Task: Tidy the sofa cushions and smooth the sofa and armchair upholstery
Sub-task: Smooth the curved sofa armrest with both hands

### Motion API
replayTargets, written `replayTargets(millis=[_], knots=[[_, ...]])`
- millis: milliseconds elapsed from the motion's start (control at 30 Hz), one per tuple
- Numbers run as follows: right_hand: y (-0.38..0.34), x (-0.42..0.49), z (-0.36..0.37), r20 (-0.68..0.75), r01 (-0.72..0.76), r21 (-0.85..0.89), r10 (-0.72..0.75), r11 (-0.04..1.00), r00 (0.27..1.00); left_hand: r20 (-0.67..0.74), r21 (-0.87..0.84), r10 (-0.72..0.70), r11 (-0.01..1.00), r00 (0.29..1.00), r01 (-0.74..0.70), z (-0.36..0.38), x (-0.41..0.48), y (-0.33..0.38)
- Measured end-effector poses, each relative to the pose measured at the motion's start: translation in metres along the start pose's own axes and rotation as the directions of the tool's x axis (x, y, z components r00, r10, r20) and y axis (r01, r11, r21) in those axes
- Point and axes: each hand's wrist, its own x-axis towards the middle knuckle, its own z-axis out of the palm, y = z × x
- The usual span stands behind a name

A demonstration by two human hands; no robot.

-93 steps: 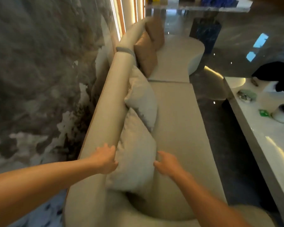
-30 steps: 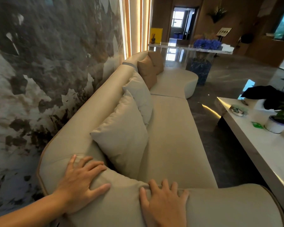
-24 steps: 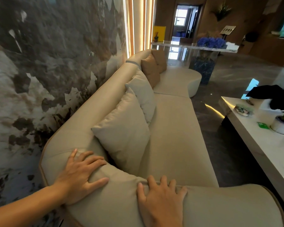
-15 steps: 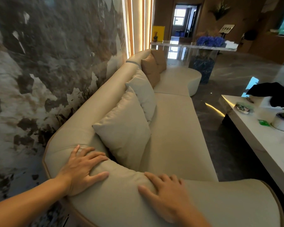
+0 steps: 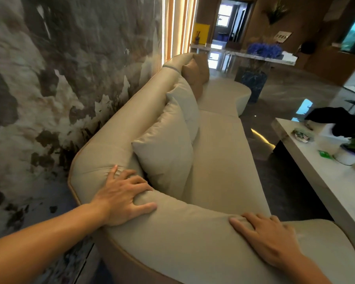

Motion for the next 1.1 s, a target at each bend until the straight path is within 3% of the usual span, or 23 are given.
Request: replayTargets(millis=[300,400,500,700,933,1100], knots=[[-0.047,-0.012,0.016,-0.027,-0.007,-0.049,0.006,0.999,1.000,0.014,0.050,0.000,0.999,1.000,0.000,-0.011,-0.017,-0.046],[-0.056,-0.028,0.013,-0.093,-0.148,0.002,0.147,0.989,0.985,0.014,0.019,-0.015,1.000,1.000,0.015,-0.012,-0.020,-0.041],[-0.062,-0.056,0.022,-0.068,-0.226,0.019,0.226,0.974,0.972,0.042,0.012,-0.036,0.999,0.998,0.036,-0.016,-0.023,-0.039],[-0.058,-0.077,0.029,-0.071,-0.162,0.001,0.162,0.987,0.984,0.023,0.008,-0.128,0.992,0.992,0.128,-0.008,-0.026,-0.026],[-0.053,-0.066,0.037,-0.209,-0.079,0.041,0.086,0.996,0.974,-0.156,0.048,-0.145,0.987,0.977,0.154,0.007,-0.018,-0.021],[-0.053,-0.067,0.037,-0.241,-0.080,0.014,0.081,0.997,0.967,-0.115,0.069,-0.173,0.981,0.978,0.182,0.002,-0.019,-0.017]])
